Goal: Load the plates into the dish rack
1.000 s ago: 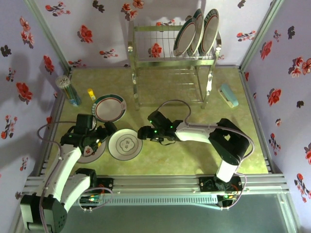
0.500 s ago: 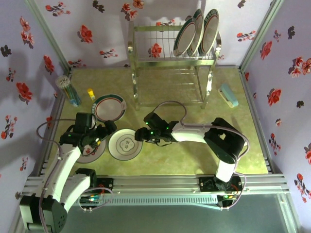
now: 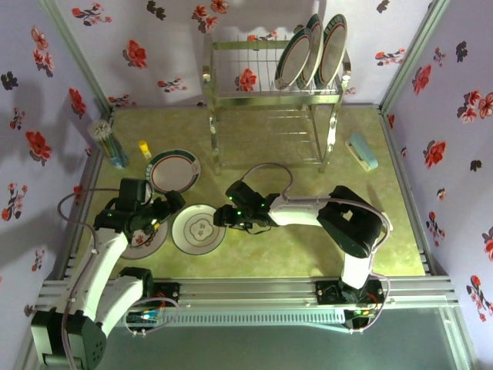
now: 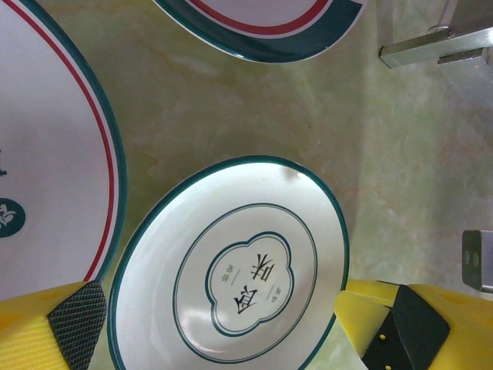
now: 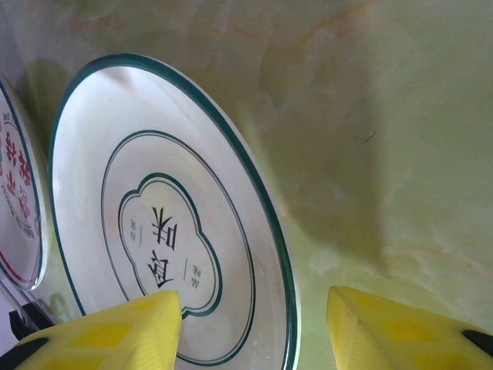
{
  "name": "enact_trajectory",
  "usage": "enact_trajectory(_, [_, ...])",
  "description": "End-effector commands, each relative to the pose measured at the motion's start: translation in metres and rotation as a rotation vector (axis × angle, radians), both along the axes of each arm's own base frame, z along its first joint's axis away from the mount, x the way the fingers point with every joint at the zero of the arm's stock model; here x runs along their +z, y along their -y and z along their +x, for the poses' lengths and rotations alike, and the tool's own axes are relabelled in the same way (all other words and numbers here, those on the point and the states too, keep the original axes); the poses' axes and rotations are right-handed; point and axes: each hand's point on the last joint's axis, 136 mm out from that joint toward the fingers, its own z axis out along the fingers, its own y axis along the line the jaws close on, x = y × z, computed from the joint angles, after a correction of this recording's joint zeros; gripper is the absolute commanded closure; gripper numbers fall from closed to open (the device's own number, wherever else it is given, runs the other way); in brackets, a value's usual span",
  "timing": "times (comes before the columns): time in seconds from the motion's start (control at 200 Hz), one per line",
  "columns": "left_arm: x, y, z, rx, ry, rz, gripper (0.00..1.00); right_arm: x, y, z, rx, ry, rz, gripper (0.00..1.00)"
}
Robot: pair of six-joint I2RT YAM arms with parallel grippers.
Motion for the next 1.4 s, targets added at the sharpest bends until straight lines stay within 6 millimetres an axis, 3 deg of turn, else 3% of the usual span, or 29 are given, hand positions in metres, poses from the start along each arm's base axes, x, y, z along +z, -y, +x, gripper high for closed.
enact_trajectory(0.0, [0.008,0.000,0.001,-0.014,0.017,0.003,0.00,0.001,-0.008,-0.001,-0.006,-0.009,0.016,0.47])
enact_trajectory(0.895, [0.007,-0.001,0.001,-0.014,0.018,0.005,0.00,-0.006,-0.018,-0.002,0.011,-0.026,0.016,0.58])
enact_trajectory(1.22, [0.007,-0.001,0.001,-0.014,0.017,0.005,0.00,-0.008,-0.017,-0.002,0.007,-0.024,0.016,0.73])
enact_trajectory(1.395, [0.007,0.000,0.002,-0.014,0.018,0.004,0.00,-0.008,-0.017,-0.002,0.008,-0.023,0.019,0.76])
